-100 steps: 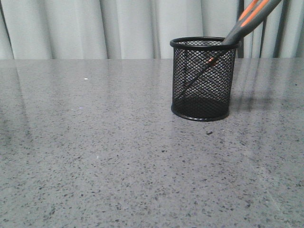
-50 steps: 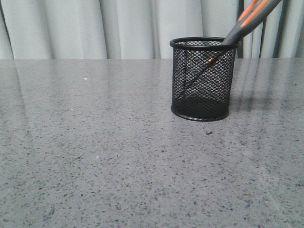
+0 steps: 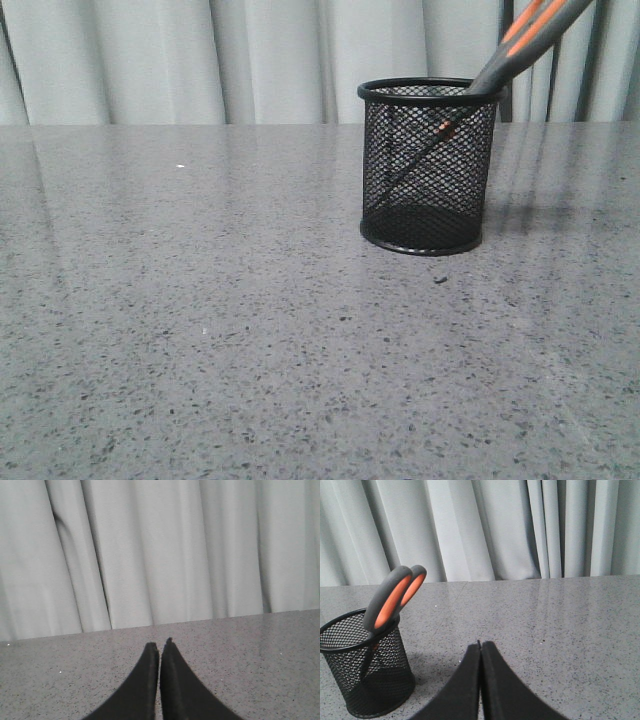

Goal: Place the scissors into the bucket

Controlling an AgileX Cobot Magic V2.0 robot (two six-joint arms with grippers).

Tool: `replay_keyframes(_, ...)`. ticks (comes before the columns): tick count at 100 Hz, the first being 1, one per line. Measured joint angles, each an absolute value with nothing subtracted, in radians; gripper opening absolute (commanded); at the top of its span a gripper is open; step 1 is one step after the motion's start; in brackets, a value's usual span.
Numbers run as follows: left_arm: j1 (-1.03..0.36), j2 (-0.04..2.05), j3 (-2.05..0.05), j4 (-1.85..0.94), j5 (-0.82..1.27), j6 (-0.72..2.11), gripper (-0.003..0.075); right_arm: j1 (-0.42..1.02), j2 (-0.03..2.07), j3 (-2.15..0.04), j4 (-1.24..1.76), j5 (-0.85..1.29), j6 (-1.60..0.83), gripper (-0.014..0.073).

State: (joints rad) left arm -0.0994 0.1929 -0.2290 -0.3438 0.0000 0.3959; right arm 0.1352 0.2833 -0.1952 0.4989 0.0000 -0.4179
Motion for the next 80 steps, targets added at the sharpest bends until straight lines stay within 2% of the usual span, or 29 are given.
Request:
replay_keyframes(47, -0.099, 0.193, -0.227, -0.344, 0.000, 0.398, -0.0020, 0.135, 0.283, -0.195, 0.499, 0.000, -0.418, -0.0049)
replay_keyframes(80, -0.098, 0.096, -0.077, -0.112, 0.000, 0.213, -0.0020, 0.135, 0.283, -0.195, 0.499, 0.000, -0.418, -0.0049)
